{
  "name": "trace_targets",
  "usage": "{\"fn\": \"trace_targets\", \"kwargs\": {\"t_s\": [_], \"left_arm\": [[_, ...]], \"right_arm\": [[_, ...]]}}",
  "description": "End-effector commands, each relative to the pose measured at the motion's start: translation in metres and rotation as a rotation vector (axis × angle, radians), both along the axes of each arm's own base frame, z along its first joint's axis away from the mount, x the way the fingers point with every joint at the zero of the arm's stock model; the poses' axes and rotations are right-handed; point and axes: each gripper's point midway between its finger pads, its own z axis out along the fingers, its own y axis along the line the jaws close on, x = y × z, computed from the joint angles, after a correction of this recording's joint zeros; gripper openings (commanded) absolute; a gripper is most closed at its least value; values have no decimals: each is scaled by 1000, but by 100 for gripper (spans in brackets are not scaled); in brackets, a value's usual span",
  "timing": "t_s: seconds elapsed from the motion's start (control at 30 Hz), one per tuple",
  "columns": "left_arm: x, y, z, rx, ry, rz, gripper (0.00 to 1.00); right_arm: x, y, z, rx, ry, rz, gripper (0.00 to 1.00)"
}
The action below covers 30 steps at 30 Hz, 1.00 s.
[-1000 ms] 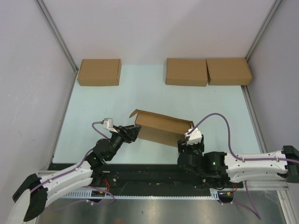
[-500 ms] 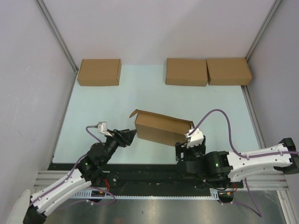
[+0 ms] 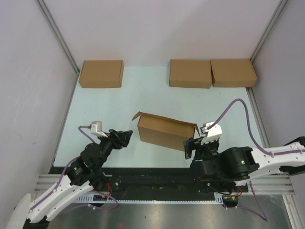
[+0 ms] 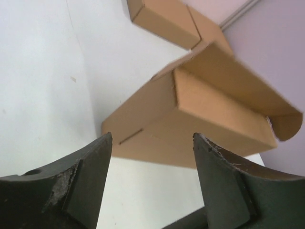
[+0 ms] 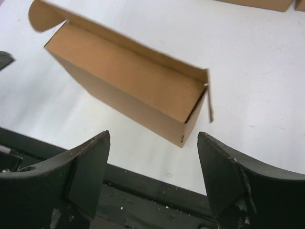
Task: Fold the paper box
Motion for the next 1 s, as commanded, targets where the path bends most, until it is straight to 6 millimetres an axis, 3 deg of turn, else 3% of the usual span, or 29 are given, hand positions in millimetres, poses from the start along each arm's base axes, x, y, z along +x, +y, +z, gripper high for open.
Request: {"fn": "trace_targets", "kwargs": {"t_s": [0.0,0.07,0.23,0.4,0.53,0.6,0.63,0.67,0.73,0.97], "left_arm": [[9,14,50,118,-62,59,85],[16,17,51,182,-37,92,100],[26,20,97,226,-154,116,100],[30,25,138,314,-259,122,100],[41,16,136,372,-219,60,99],[49,22,134,361,-200,59,98],[50,12,129,353,-191,-5,97],[57,22,128,346,-174,22,97],[56,9,124,320,-168,-82,94],[60,-7,119,325,-176,-216,89]], "right_arm": [[19,-34,25,66,-38,-89,77],[24,-42,23,52,-32,-121,76],[32,-52,19,8,12,-146,80],[46,-52,17,-68,30,-157,76],[54,-42,11,-121,44,-139,73],[56,-35,7,-139,49,-122,72],[59,-35,6,-146,52,-127,71],[60,-31,3,-137,62,-119,71],[64,-32,-3,-156,73,-118,68],[74,-29,-15,-150,113,-103,58]]}}
